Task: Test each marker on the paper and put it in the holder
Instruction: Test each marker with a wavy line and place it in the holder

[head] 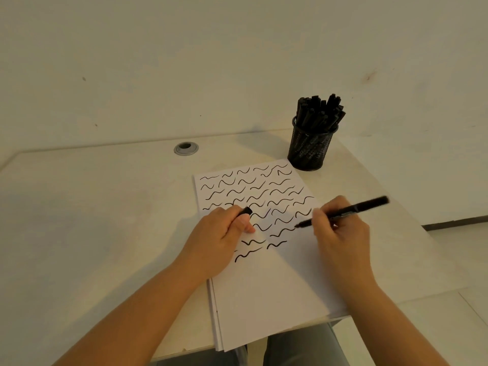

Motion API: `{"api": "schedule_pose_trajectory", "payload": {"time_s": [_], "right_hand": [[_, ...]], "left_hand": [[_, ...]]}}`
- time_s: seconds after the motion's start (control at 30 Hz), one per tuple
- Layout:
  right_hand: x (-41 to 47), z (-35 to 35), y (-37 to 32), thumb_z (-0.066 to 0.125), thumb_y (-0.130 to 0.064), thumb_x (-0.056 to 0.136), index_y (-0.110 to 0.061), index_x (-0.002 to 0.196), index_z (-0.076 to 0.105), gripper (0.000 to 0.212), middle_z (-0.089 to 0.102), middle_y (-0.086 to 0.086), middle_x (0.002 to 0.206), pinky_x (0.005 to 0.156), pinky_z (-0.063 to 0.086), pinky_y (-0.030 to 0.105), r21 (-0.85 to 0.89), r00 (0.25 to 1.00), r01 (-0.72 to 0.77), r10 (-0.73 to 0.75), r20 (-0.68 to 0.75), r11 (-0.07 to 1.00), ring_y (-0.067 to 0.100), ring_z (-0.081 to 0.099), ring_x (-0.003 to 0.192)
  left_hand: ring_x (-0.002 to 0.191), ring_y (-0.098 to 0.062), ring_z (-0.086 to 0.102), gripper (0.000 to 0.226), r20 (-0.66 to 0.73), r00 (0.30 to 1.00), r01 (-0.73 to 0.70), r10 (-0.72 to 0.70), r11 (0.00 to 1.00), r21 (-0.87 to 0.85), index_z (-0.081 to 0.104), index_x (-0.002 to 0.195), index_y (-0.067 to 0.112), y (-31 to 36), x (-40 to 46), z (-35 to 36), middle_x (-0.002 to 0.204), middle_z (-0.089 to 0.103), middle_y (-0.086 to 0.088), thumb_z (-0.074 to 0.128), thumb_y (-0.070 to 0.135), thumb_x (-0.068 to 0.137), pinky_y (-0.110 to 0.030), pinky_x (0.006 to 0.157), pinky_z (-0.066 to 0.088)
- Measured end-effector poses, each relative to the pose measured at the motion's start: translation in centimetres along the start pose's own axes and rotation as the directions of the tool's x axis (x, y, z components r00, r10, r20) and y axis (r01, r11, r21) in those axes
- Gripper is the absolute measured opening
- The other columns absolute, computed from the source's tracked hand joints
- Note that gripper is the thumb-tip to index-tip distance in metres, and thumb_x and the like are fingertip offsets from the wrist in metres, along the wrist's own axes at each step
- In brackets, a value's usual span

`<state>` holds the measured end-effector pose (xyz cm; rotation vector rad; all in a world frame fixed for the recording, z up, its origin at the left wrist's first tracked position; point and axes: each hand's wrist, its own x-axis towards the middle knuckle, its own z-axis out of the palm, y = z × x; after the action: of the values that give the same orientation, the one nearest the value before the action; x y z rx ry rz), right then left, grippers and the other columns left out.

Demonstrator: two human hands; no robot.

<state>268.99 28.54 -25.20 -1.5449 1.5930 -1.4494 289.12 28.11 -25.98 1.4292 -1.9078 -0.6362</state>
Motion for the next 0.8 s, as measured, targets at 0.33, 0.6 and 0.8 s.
{"api": "schedule_pose_trajectory", "payload": {"time_s": [0.33,0.6,0.8], "right_hand": [[2.9,1.0,-2.7,0.055,-0.013,0.090,-0.017,0.070,0.057,0.021,0.051,-0.003,0.048,0.041,0.036,0.021,0.563,0.956,-0.292,0.213,0.203,0.773,0.009,0.042,0.043],[2.7,3.2,-1.3,0.043,-0.019,0.094,-0.015,0.068,0.063,0.033,0.050,0.002,0.045,0.039,0.031,0.021,0.706,0.896,-0.444,0.263,0.358,0.551,0.012,0.041,0.039],[2.5,3.1,-1.3,0.043,-0.015,0.092,-0.022,0.059,0.066,0.041,0.053,0.003,0.046,0.039,0.035,0.022,0.629,0.901,-0.419,0.213,0.378,0.655,0.013,0.043,0.041]], "left_hand": [[0.083,-0.002,0.052,0.027,-0.046,0.997,-0.060,0.060,0.998,0.003,0.058,0.094,0.032,-0.1,-0.1,-0.3,0.087,0.065,0.017,0.038,0.049,0.086,-0.019,0.070,0.040],[0.079,0.002,0.050,0.027,-0.062,0.997,-0.049,0.050,0.998,0.029,0.058,0.097,0.036,-0.4,0.0,-0.5,0.083,0.060,0.021,0.041,0.053,0.084,-0.010,0.063,0.035],[0.080,0.001,0.050,0.028,-0.029,0.998,-0.053,0.054,0.998,0.041,0.058,0.094,0.035,-0.2,0.1,-0.6,0.079,0.059,0.018,0.041,0.055,0.085,-0.012,0.065,0.037]]}}
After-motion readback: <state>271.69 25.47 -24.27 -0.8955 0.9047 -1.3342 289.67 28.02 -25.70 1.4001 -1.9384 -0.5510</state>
